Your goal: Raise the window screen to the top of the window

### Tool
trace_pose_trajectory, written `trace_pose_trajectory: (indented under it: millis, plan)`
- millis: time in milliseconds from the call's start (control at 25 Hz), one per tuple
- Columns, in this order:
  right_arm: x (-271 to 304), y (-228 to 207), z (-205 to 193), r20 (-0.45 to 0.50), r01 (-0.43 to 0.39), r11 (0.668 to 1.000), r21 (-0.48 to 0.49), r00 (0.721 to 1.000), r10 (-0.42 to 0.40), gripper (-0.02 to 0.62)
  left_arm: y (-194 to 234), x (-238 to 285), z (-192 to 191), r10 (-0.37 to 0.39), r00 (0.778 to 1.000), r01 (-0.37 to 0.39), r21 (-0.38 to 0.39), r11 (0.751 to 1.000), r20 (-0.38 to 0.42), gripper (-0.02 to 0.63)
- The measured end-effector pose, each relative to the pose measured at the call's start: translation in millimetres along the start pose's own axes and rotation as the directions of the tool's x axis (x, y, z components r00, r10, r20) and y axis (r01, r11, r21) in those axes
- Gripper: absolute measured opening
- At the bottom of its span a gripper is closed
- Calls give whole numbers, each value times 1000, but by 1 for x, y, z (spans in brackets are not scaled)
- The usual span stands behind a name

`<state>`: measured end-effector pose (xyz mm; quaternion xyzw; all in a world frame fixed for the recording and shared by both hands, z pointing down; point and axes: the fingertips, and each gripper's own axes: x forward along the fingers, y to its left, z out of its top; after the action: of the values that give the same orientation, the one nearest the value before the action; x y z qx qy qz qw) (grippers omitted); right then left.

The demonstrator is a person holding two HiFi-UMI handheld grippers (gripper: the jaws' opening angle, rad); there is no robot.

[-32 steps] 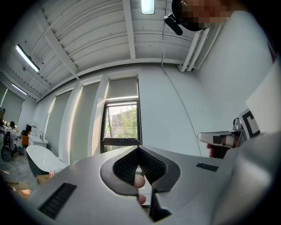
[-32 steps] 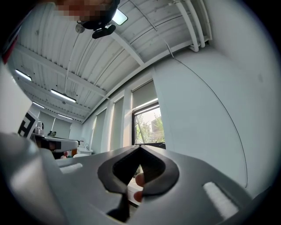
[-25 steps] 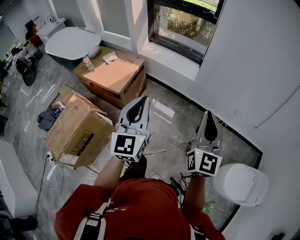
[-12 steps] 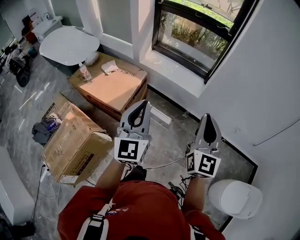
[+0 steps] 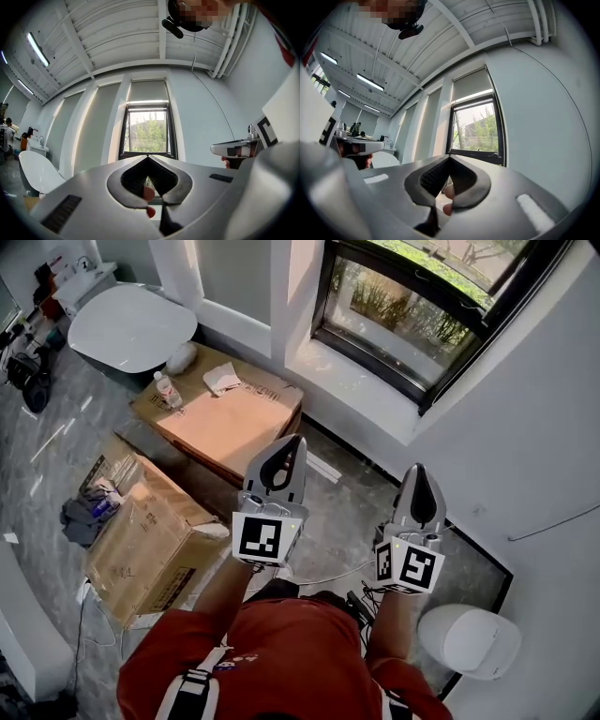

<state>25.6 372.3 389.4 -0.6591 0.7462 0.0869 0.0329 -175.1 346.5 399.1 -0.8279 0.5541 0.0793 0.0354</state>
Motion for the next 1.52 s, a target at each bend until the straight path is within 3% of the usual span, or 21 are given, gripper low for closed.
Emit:
trace_pose_trajectory:
  millis: [280, 480, 720, 1520]
  plan:
    - [26, 2, 7, 24, 11, 1000, -4, 1000, -11, 9, 13, 22, 1, -32, 999, 32, -1, 999, -3, 3]
    - [48, -1, 2, 41, 18, 1000, 3, 999, -18, 9, 25, 42, 1, -27, 999, 26, 13, 1000, 38, 4]
    - [88, -13, -7, 54, 9, 1000, 26, 998, -11, 9, 37, 79, -4, -5, 1000, 4, 30, 1000, 31, 5]
    - [265, -144, -47, 77, 48, 992, 116, 995, -57, 9, 8, 300, -24, -41, 998, 37, 92, 995, 45, 4]
